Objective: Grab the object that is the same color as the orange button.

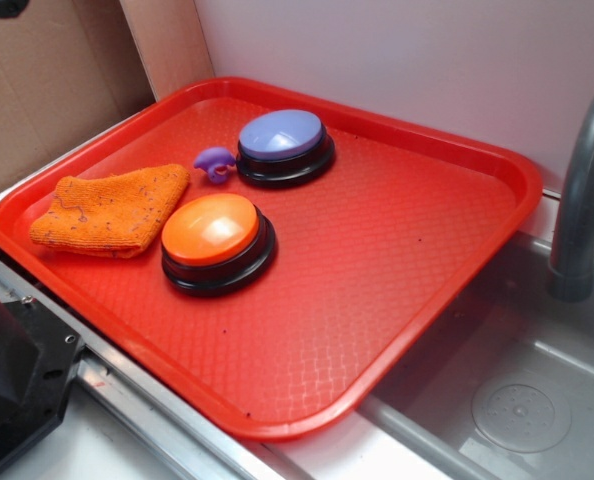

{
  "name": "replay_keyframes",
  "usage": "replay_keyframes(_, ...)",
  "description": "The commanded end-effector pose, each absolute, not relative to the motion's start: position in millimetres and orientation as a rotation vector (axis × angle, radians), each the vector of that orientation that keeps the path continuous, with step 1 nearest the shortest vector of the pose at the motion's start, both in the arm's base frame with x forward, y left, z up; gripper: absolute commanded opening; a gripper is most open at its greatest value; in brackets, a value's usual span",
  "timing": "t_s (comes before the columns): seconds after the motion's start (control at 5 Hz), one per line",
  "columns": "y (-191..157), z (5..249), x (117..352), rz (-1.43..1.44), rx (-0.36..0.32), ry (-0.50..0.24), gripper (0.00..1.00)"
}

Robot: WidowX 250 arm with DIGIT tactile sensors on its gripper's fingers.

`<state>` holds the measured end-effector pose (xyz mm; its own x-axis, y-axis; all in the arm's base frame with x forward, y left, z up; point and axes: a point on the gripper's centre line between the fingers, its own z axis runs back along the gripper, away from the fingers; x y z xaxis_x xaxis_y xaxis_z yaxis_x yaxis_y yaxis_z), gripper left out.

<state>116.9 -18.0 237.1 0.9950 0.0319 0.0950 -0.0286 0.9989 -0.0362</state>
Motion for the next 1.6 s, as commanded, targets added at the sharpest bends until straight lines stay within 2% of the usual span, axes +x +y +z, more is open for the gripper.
replay_keyframes(0.0,-18,237,117,0.03,-0.035,-0.096,1.0)
replay_keyframes(0.2,4,193,126,0.032,0.035,-0.055,1.0)
replay_keyframes(0.4,32,150,140,-0.016,0.073,-0.035,1.0)
replay_keyframes(0.6,50,111,150,-0.12,0.11,-0.113,1.0)
replay_keyframes(0.8,69,78,157,-0.203,0.176,-0.174,1.0)
replay_keyframes(1.0,87,57,162,-0.214,0.154,-0.182,1.0)
replay_keyframes(1.2,99,48,167,-0.194,0.218,-0.178,1.0)
replay_keyframes(1.4,97,41,170,-0.241,0.221,-0.142,1.0)
